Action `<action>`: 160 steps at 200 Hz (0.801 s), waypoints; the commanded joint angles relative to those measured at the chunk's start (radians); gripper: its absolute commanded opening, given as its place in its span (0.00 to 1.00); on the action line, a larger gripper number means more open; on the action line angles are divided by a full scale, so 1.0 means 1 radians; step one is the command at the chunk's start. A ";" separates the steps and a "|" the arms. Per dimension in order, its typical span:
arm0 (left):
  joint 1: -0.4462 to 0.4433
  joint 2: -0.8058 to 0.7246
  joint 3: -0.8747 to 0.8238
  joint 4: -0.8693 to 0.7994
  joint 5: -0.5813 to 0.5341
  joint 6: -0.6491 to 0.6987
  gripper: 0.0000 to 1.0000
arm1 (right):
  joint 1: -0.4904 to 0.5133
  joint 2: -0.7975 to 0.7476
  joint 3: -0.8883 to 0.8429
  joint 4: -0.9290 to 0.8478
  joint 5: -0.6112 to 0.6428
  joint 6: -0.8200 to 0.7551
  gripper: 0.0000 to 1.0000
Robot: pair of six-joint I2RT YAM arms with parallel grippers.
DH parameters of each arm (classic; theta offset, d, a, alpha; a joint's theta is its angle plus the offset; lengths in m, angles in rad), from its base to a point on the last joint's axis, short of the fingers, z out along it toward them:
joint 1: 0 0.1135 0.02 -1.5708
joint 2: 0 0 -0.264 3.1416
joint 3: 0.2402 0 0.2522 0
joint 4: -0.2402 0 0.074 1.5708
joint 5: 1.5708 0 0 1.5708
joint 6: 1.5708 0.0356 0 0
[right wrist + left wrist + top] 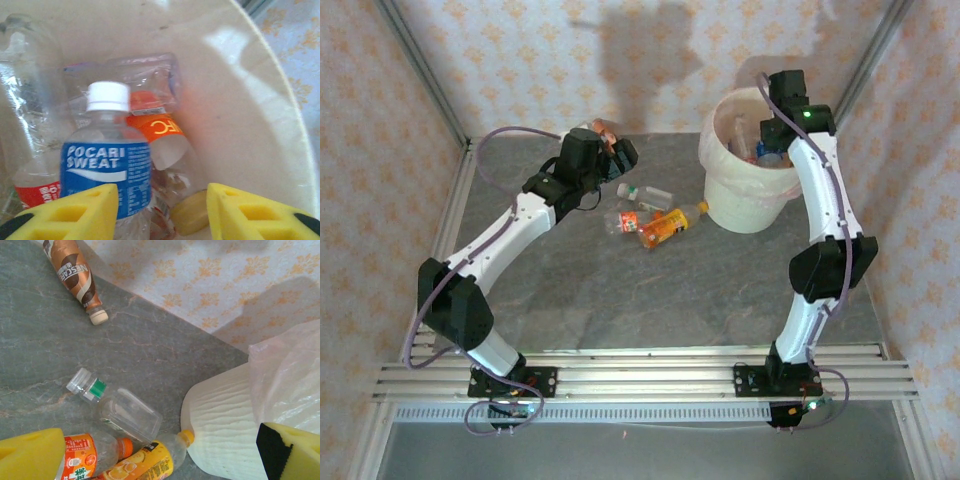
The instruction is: Put the plastic bottles in the bin
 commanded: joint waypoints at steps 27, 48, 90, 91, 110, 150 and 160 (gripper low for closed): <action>0.007 -0.004 0.028 -0.032 -0.002 -0.015 1.00 | -0.003 -0.077 -0.009 0.042 -0.086 0.057 0.60; 0.008 0.004 0.025 -0.056 -0.014 -0.020 1.00 | -0.003 -0.152 -0.090 0.137 -0.170 0.098 0.71; 0.009 0.049 0.027 -0.098 -0.017 -0.062 1.00 | 0.001 -0.352 -0.311 0.398 -0.408 0.168 0.85; 0.009 0.050 0.028 -0.099 -0.017 -0.063 1.00 | 0.003 -0.360 -0.320 0.410 -0.418 0.169 0.86; 0.011 0.067 0.028 -0.100 -0.011 -0.076 1.00 | 0.018 -0.427 -0.403 0.483 -0.489 0.190 0.90; 0.013 0.097 0.047 -0.114 -0.004 -0.077 1.00 | 0.034 -0.503 -0.528 0.542 -0.651 0.151 0.96; 0.015 0.103 0.053 -0.131 -0.019 -0.082 1.00 | 0.059 -0.515 -0.562 0.544 -0.726 0.085 0.97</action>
